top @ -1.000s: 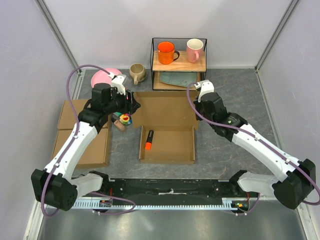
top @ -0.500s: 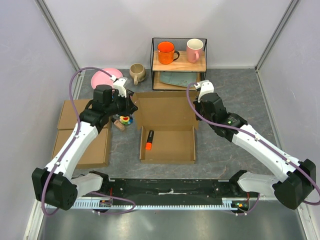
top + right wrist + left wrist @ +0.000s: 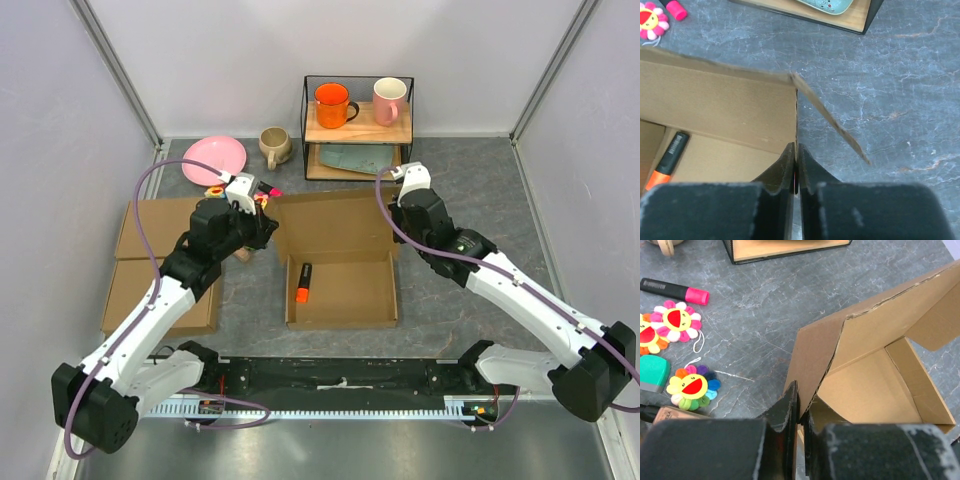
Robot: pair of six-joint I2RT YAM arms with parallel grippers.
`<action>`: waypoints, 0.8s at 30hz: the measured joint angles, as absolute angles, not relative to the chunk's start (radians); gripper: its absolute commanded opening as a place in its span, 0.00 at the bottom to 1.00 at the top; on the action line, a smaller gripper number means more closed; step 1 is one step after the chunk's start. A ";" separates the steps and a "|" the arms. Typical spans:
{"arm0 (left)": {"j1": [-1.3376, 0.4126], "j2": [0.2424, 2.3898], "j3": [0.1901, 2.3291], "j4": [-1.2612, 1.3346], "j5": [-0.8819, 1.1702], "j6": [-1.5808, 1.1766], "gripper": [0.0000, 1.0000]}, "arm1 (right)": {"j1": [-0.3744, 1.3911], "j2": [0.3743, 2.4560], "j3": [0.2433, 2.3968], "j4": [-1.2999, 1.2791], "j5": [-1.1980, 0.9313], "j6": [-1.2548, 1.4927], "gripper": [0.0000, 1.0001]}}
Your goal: Fold the paper box
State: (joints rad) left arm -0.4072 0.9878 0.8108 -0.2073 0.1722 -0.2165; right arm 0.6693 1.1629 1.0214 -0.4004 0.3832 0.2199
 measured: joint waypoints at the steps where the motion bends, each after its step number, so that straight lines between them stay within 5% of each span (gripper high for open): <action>1: -0.413 0.981 0.799 -0.194 0.160 -0.216 0.02 | 0.671 1.159 1.021 -0.406 0.389 0.224 0.22; 8: -0.434 0.954 0.771 -0.167 0.114 -0.204 0.02 | 0.679 1.153 1.068 -0.484 0.437 0.210 0.41; 13: -0.434 0.943 0.762 -0.163 0.099 -0.184 0.02 | 0.679 1.154 1.103 -0.493 0.453 0.200 0.09; 16: -0.443 0.940 0.758 -0.152 0.097 -0.181 0.02 | 0.685 1.160 1.103 -0.492 0.437 0.207 0.00; 24: -0.506 0.888 0.684 -0.068 0.036 -0.185 0.02 | 0.682 1.157 1.066 -0.463 0.424 0.255 0.00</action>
